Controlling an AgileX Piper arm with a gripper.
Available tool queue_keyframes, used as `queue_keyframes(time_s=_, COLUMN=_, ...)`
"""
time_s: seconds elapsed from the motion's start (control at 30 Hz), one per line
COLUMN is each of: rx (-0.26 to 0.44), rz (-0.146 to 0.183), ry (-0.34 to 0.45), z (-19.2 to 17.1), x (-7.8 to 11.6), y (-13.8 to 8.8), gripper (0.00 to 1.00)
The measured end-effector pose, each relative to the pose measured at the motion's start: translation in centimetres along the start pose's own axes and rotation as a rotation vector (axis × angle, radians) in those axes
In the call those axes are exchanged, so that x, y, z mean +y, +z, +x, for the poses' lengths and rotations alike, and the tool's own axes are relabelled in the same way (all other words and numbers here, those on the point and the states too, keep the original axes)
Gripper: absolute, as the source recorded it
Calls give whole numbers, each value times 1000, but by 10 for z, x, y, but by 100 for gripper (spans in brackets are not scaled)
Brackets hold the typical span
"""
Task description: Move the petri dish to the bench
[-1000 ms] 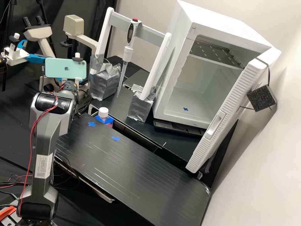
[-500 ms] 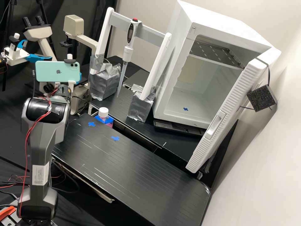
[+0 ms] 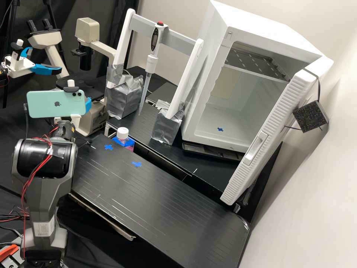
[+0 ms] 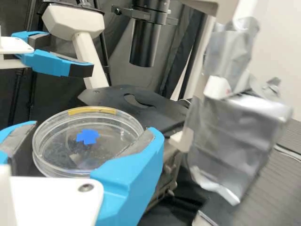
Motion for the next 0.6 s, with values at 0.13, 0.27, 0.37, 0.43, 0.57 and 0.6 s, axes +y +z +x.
queue_keyframes(time_s=0.13, rx=-19, rz=1, ry=28, z=-15, x=3, y=8, gripper=0)
queue_keyframes(time_s=0.27, rx=-71, rz=2, ry=70, z=-29, x=8, y=24, gripper=0)
queue_keyframes(time_s=0.37, rx=-125, rz=0, ry=113, z=-40, x=15, y=38, gripper=0)
queue_keyframes(time_s=0.43, rx=-152, rz=3, ry=131, z=-46, x=18, y=44, gripper=0)
queue_keyframes(time_s=0.57, rx=-185, rz=20, ry=165, z=-57, x=23, y=54, gripper=0)
queue_keyframes(time_s=0.6, rx=-195, rz=27, ry=175, z=-60, x=24, y=56, gripper=0)
